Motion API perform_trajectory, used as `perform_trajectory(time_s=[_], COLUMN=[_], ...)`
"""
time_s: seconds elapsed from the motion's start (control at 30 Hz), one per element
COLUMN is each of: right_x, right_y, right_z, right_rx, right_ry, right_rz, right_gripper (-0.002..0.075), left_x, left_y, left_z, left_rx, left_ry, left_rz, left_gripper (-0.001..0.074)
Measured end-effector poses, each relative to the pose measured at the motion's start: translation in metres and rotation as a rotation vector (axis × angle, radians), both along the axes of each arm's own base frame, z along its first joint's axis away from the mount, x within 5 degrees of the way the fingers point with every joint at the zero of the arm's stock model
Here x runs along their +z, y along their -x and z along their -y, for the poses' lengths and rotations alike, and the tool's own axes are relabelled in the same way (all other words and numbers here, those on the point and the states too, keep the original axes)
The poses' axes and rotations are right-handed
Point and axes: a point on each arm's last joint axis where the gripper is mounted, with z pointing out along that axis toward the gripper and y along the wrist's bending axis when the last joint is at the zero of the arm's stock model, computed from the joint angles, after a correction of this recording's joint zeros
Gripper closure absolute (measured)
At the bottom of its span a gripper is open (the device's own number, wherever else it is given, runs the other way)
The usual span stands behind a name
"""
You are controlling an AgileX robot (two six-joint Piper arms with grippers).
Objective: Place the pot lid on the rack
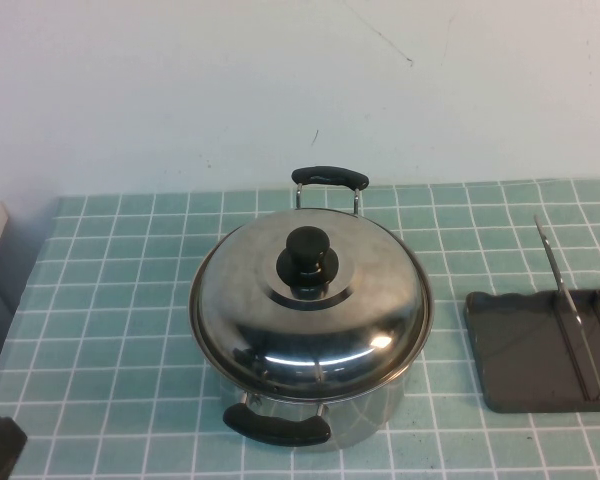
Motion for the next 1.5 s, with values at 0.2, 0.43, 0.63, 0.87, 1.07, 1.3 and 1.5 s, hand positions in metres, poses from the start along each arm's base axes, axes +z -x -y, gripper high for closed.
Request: perform_trajectory(time_s=[0.2,0.43,0.63,0.87,1.07,1.3,1.5], right_x=[0.0,0.0,0.0,0.0,0.0,0.0,0.0], right_y=[0.0,0.0,0.0,0.0,0.0,0.0,0.0], right_z=[0.0,0.0,0.0,0.0,0.0,0.0,0.0], right_rx=[0.0,0.0,0.0,0.0,0.0,0.0,0.0], right_ry=[0.0,0.0,0.0,0.0,0.0,0.0,-0.002], right_rz=[0.0,0.0,0.0,0.0,0.0,0.0,0.0], right_gripper=[0.0729,0.0729,0.0729,0.0729,0.0729,0.0729,0.0729], left_x=[0.067,0.093,0.095,0.074,0.051,0.025,0.001], left_y=[-0.021,-0.05,-0.072,-0.119,-0.164,-0.202,-0.217], left_z=[0.0,-0.002,0.035,0.09,0.123,0.153,0.162], left_rx=[-0.044,0.001,-0.196,-0.337,-0.36,-0.402,-0.401], left_ry=[-0.387,-0.519,-0.526,-0.442,-0.388,-0.403,-0.428], left_rz=[0.102,0.141,0.288,0.358,0.328,0.303,0.256], left_gripper=[0.0738,0.0721,0.0484,0.0187,0.0159,0.0161,0.0167])
